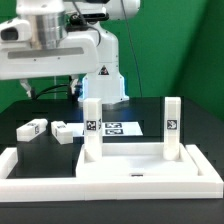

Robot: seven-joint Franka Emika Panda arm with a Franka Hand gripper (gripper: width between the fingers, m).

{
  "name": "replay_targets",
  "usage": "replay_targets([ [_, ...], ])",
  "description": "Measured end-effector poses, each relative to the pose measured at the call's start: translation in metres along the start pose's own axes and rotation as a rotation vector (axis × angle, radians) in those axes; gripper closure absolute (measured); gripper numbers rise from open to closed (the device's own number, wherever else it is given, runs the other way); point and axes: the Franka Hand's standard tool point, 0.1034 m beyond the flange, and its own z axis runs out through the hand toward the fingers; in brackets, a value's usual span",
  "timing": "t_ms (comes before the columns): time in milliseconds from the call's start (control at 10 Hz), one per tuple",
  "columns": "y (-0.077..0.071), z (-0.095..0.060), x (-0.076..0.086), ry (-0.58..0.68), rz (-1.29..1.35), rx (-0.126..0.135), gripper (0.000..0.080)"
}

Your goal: Assemble desk

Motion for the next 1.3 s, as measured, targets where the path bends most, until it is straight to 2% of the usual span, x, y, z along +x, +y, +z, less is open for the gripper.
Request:
replay_targets([
  [200,0.002,0.022,-0.023,-0.138,0.031,0.047,0.0151],
  [300,0.009,0.027,-0.022,-0.204,0.046,0.059,0.0151],
  [500,0.001,0.027,-0.019,-0.31,0.026,0.076,0.0151],
  [600,-0.001,0.029,-0.022,-0.387,0.026,0.096,0.0151],
  [700,-0.002,0.034,-0.022,-0.45,0.027,0.107,0.0151],
  [800,-0.002,0.05,-0.028,-0.511,0.032,0.117,0.0151],
  [1000,-0.005,0.077,-0.043,-0.57,0.036,0.126,0.0151],
  [1300,-0.005,0.081,-0.042,-0.558,0.034,0.122,0.0151],
])
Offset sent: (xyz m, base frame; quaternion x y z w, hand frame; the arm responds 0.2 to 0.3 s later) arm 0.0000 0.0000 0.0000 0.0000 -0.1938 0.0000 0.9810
